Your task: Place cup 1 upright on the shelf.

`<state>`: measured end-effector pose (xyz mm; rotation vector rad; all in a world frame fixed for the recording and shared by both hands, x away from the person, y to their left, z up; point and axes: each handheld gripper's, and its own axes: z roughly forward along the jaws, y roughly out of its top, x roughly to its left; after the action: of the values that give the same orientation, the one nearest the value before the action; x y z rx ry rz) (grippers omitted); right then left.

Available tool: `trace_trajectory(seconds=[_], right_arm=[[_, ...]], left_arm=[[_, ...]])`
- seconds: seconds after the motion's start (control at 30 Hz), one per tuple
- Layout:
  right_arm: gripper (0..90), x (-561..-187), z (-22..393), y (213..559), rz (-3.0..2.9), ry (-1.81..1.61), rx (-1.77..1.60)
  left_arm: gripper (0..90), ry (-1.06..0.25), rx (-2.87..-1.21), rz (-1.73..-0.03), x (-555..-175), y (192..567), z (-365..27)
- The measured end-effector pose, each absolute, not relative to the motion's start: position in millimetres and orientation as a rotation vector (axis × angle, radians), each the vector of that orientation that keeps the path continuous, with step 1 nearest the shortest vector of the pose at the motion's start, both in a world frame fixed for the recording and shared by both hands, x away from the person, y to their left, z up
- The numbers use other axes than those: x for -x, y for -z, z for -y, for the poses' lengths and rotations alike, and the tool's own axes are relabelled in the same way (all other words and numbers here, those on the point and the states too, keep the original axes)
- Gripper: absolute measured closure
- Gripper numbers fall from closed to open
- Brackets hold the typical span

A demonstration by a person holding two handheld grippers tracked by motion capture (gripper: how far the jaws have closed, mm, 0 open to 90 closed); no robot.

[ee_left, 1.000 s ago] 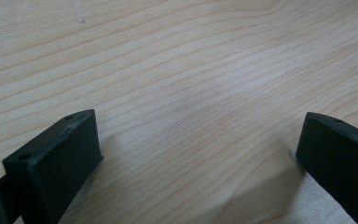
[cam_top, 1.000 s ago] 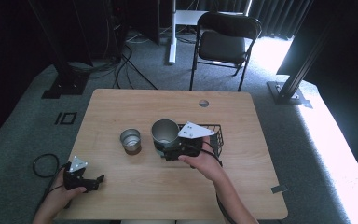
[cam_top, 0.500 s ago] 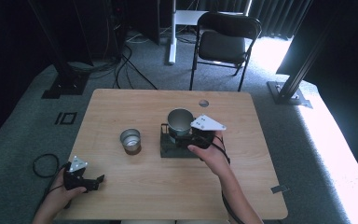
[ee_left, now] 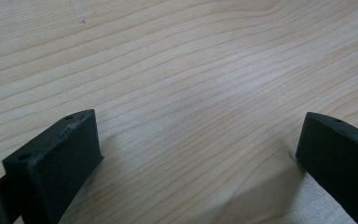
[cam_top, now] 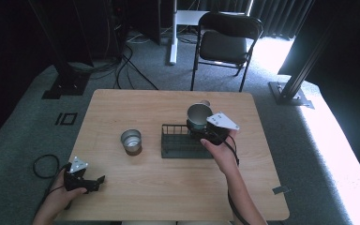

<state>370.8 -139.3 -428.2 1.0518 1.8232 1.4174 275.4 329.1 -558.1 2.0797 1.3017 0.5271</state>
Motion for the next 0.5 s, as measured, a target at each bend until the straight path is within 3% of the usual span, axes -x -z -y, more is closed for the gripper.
trace_trajectory(seconds=[0.5], right_arm=[[14.7,-379,166,453,-1.748,-1.341,-1.166]], left_arm=[[0.3,-0.525,-2.079,-1.303,-275,558,-329]])
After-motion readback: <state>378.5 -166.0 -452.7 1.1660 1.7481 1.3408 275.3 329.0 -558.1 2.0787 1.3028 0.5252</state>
